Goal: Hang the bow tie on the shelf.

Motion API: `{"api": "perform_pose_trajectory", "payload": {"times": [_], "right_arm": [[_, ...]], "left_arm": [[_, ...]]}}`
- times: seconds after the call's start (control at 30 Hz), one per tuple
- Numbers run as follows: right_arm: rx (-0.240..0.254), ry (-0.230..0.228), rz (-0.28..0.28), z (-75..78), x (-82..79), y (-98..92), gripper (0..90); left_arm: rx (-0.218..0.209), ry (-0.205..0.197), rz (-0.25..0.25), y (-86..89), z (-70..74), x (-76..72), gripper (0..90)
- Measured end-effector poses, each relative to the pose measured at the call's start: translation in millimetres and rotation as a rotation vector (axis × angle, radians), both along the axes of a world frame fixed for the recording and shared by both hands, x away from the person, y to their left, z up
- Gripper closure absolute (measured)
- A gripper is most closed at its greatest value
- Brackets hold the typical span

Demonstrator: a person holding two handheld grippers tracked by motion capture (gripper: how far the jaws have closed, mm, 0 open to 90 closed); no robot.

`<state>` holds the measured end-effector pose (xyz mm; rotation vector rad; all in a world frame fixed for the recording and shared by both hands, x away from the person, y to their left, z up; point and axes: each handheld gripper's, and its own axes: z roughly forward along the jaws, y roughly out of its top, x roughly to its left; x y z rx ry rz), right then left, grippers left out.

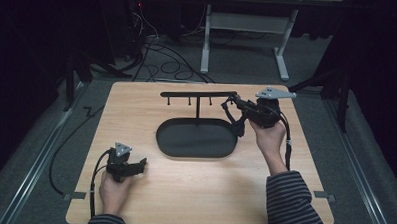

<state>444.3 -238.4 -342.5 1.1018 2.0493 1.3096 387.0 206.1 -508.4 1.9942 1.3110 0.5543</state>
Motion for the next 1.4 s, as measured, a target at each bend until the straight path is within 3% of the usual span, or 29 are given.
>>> {"api": "perform_pose_trajectory", "payload": {"times": [0.57, 0.97, 1.4], "right_arm": [[-0.012, 0.056, -0.062, -15.3, 21.5, 0.1, 89.4], [-0.008, 0.094, -0.063, -21.9, 25.8, 2.4, 83.9], [0.023, 0.075, -0.075, -16.0, 20.4, -4.2, 77.3]], "left_arm": [[0.000, 0.000, 0.000, 0.1, 0.0, 0.0, 19.8], [0.000, 0.000, 0.000, 0.1, 0.0, -0.1, 19.8], [0.000, 0.000, -0.001, 0.1, 0.0, -0.1, 19.8]]}}
